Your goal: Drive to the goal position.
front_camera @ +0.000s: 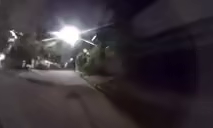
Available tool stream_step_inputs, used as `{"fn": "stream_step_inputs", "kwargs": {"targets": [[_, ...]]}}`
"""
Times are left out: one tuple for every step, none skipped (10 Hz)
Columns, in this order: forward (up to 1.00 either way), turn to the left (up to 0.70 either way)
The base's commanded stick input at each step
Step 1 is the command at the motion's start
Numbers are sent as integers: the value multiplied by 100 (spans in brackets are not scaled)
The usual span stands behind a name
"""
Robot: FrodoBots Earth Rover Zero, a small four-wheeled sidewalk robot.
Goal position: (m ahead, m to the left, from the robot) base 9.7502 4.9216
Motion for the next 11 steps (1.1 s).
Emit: {"fn": "stream_step_inputs", "kwargs": {"targets": [[0, 100], [0, 100], [0, 100], [0, 100], [0, 100], [0, 100], [0, 89], [0, 27], [0, 0], [0, 0], [0, 0]]}}
